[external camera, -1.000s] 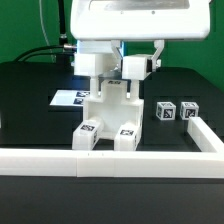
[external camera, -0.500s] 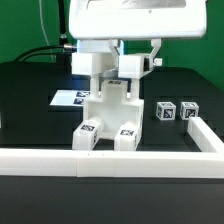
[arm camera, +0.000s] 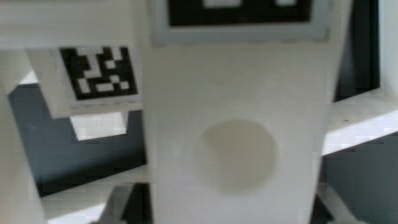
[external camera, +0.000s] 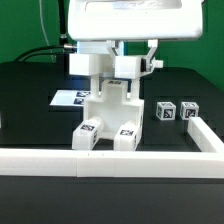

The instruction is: Assemble chair

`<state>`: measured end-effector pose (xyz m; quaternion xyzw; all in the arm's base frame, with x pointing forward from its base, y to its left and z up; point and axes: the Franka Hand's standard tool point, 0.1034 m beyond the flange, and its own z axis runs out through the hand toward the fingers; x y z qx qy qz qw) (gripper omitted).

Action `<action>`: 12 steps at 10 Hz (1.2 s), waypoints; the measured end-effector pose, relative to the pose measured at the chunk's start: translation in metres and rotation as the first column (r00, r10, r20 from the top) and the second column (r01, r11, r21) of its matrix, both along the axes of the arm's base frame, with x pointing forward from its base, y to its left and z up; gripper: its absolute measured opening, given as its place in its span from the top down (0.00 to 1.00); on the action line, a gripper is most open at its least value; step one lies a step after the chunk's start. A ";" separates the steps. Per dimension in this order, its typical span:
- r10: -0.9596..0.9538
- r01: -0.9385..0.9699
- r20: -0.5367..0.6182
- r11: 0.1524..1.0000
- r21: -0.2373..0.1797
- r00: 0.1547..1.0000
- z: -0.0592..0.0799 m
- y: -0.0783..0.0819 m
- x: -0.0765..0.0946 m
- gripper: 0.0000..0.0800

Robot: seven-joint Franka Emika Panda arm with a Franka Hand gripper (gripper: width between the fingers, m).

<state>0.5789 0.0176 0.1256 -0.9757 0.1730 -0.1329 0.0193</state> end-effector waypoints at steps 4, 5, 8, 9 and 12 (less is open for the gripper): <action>0.013 -0.013 0.003 1.000 -0.007 1.000 0.000 -0.003 0.005 0.64; 0.013 -0.013 0.006 1.000 -0.009 1.000 0.000 -0.003 0.006 0.64; 0.013 -0.013 0.002 1.000 -0.005 1.000 0.002 -0.002 0.009 0.64; 0.013 -0.013 0.000 1.000 -0.005 1.000 0.001 -0.002 0.008 0.64; 0.013 -0.013 -0.001 1.000 -0.007 1.000 0.000 -0.003 0.009 0.64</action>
Offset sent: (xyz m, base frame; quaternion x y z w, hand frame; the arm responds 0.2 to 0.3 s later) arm 0.0107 -0.0041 -0.0040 0.0045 -0.0063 -0.0073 0.9999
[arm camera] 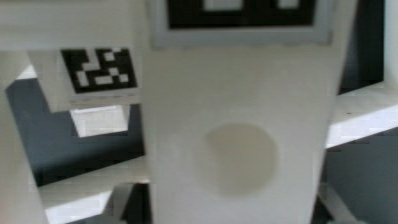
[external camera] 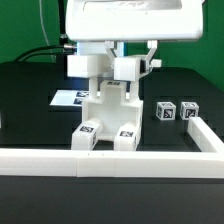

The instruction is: Assemble chair

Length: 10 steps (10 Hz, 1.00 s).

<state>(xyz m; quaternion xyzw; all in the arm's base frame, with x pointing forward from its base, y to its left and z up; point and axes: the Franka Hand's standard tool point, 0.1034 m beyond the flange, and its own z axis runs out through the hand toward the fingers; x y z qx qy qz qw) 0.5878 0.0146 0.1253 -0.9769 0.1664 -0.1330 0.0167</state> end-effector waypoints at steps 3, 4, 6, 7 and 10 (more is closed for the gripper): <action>0.018 -0.018 0.013 1.000 -0.014 1.000 0.001 -0.001 0.012 0.64; 0.025 -0.025 0.019 1.000 -0.018 1.000 0.001 0.001 0.013 0.64; 0.023 -0.023 0.019 1.000 -0.017 1.000 0.001 0.000 0.013 0.64; 0.038 -0.037 0.018 0.999 -0.023 0.999 0.001 0.000 0.013 0.64; 0.197 -0.196 0.007 0.978 -0.076 0.980 -0.001 -0.005 0.015 0.64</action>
Offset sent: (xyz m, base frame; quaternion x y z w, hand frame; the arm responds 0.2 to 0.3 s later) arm 0.0031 0.0058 -0.0040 -0.0326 0.0142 -0.0504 0.9981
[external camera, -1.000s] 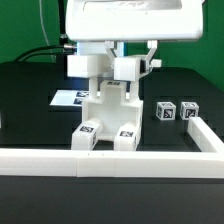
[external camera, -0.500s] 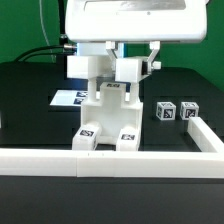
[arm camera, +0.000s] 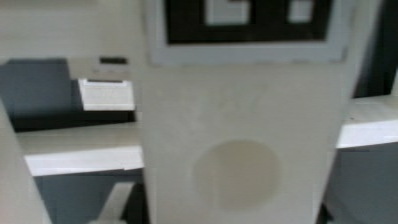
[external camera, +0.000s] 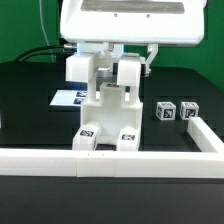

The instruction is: Assemble chair

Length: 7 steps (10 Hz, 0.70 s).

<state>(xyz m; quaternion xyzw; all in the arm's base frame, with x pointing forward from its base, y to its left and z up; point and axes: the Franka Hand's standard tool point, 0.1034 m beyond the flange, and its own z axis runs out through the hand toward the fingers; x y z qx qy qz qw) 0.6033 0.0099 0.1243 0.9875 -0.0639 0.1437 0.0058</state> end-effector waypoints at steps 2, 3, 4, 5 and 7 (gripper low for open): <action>-0.001 0.001 0.000 1.000 0.000 1.000 0.000 0.000 0.000 0.64; -0.002 0.002 0.000 1.000 0.001 1.000 0.000 0.000 0.000 0.64; -0.012 0.012 0.002 1.000 0.007 1.000 0.000 0.003 0.000 0.64; -0.023 0.023 0.004 1.000 0.014 1.000 0.001 0.005 0.000 0.64; -0.031 0.031 0.009 0.999 0.019 0.999 0.002 0.004 0.001 0.64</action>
Offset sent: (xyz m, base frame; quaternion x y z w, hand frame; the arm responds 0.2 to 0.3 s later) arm -0.0011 0.0093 0.0015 0.0081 0.0049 0.0237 0.9997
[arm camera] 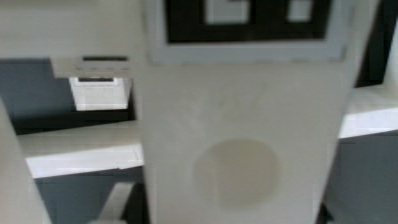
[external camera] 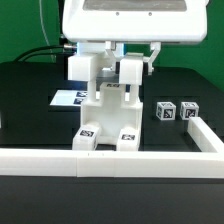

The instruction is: Assemble chair

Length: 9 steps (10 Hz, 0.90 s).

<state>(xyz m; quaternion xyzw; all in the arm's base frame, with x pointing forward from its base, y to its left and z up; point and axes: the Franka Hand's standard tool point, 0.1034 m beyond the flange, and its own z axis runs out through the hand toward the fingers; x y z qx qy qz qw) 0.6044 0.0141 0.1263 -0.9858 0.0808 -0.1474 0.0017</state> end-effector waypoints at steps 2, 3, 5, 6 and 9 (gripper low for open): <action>0.000 0.000 -0.003 1.000 -0.001 1.000 -0.001 0.000 -0.001 0.64; -0.004 0.004 -0.004 1.000 0.001 1.000 -0.002 0.001 -0.001 0.64; -0.031 0.031 -0.001 0.999 0.014 1.000 -0.002 0.009 0.001 0.64; -0.038 0.038 0.000 0.999 0.016 0.999 -0.002 0.009 0.002 0.64; -0.038 0.038 0.000 0.999 0.015 0.999 -0.002 0.009 0.002 0.64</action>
Offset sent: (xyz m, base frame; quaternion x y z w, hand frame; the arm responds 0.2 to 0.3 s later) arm 0.0053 0.0204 -0.0049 0.0130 0.0092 0.0539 0.9984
